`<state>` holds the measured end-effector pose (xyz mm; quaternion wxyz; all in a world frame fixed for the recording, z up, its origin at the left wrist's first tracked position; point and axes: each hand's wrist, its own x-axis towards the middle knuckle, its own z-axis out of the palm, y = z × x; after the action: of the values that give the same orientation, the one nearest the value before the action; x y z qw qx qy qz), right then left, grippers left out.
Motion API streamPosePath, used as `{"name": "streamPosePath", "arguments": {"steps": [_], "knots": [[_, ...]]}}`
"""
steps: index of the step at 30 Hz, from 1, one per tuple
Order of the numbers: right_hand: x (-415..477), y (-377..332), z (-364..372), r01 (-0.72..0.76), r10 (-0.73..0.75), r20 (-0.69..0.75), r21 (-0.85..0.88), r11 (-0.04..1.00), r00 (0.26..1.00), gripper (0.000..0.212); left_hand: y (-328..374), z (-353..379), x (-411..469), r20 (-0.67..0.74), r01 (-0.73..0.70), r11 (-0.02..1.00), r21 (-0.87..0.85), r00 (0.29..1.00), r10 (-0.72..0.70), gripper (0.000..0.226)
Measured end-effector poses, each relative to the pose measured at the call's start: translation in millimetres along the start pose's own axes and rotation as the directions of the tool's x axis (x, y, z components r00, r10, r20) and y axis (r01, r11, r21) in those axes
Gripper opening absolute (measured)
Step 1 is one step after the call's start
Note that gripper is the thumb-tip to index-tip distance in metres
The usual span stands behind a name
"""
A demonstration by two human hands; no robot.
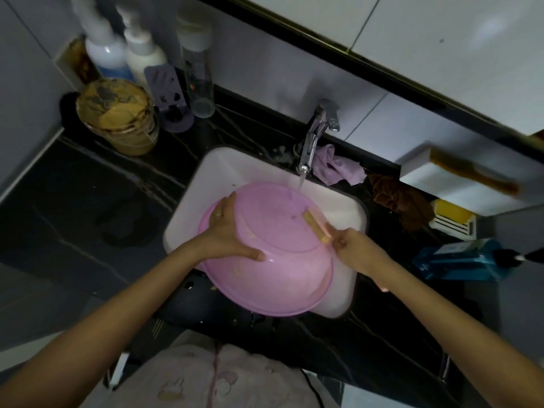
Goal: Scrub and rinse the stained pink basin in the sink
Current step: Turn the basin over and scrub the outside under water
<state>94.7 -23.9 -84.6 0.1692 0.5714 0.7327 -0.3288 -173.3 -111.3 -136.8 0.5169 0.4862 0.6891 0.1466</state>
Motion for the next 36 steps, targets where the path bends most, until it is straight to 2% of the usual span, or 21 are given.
{"name": "streamPosePath", "arguments": {"steps": [2, 5, 9, 11, 14, 16, 19, 22, 24, 26, 28, 29, 33, 35, 36], "knots": [[21.1, 1.2, -0.7, -0.027, 0.028, -0.055, 0.021, 0.999, 0.998, 0.043, 0.5, 0.9, 0.2, 0.001, 0.002, 1.0, 0.002, 1.0, -0.002, 0.165], [41.1, -33.0, 10.4, 0.107, -0.107, -0.059, -0.001, 0.994, 0.993, 0.049, -1.4, 1.3, 0.5, -0.009, 0.008, 1.0, 0.01, 1.0, -0.008, 0.165], [11.1, -41.8, 21.3, 0.234, -0.242, 0.09, 0.084, 0.969, 0.966, 0.05, -3.2, 2.4, 1.1, -0.004, -0.001, 1.0, 0.012, 1.0, 0.001, 0.165], [-1.4, -21.9, 11.0, 0.208, -0.21, 0.117, 0.03, 0.978, 0.971, 0.049, -2.2, 1.8, 1.3, -0.007, 0.002, 1.0, 0.004, 1.0, -0.002, 0.165], [19.2, -4.4, -3.9, 0.064, -0.061, 0.034, -0.088, 0.994, 0.998, 0.05, -1.5, 2.2, 0.4, -0.015, 0.003, 1.0, -0.008, 1.0, -0.003, 0.164], [43.3, -17.7, -2.4, 0.028, -0.03, -0.035, -0.047, 0.999, 0.999, 0.05, -0.1, 2.0, 0.2, -0.022, -0.002, 1.0, 0.001, 1.0, 0.002, 0.164], [53.8, -59.0, 15.6, 0.149, -0.149, -0.034, 0.002, 0.989, 0.988, 0.049, 3.0, 0.8, -0.1, -0.017, 0.002, 1.0, 0.008, 1.0, -0.001, 0.165], [21.3, -61.7, 24.1, 0.262, -0.27, 0.09, 0.084, 0.961, 0.959, 0.048, 2.2, 1.3, 0.4, -0.013, -0.019, 1.0, 0.018, 1.0, 0.019, 0.165], [13.3, -33.8, 13.0, 0.223, -0.228, 0.105, 0.057, 0.973, 0.968, 0.049, 1.4, 0.7, 0.7, -0.011, -0.008, 1.0, 0.019, 1.0, 0.008, 0.166], [28.4, -9.5, -2.2, 0.078, -0.074, 0.049, -0.073, 0.994, 0.996, 0.048, 0.3, 0.8, 1.1, -0.006, 0.01, 1.0, 0.01, 1.0, -0.01, 0.166], [51.1, -11.5, -8.2, -0.028, 0.027, -0.012, -0.102, 0.994, 1.0, 0.045, -0.1, 0.6, 0.8, 0.005, 0.012, 1.0, 0.003, 1.0, -0.012, 0.165], [59.4, -22.8, -5.8, -0.023, 0.021, -0.031, -0.088, 0.996, 0.999, 0.044, 0.3, 0.7, 0.6, 0.006, 0.012, 1.0, 0.008, 1.0, -0.012, 0.165], [59.8, -79.5, 19.7, 0.18, -0.182, -0.013, -0.078, 0.981, 0.983, 0.049, 0.4, 1.0, 0.4, -0.003, 0.013, 1.0, 0.016, 1.0, -0.013, 0.165], [38.1, -75.6, 25.4, 0.289, -0.287, 0.043, -0.043, 0.957, 0.957, 0.05, 0.3, 1.9, 0.3, -0.018, 0.006, 1.0, 0.016, 1.0, -0.006, 0.166], [28.0, -64.7, 24.7, 0.297, -0.295, 0.076, -0.015, 0.955, 0.952, 0.05, -0.2, 1.9, 0.4, -0.024, -0.005, 1.0, 0.019, 1.0, 0.005, 0.165]]}}
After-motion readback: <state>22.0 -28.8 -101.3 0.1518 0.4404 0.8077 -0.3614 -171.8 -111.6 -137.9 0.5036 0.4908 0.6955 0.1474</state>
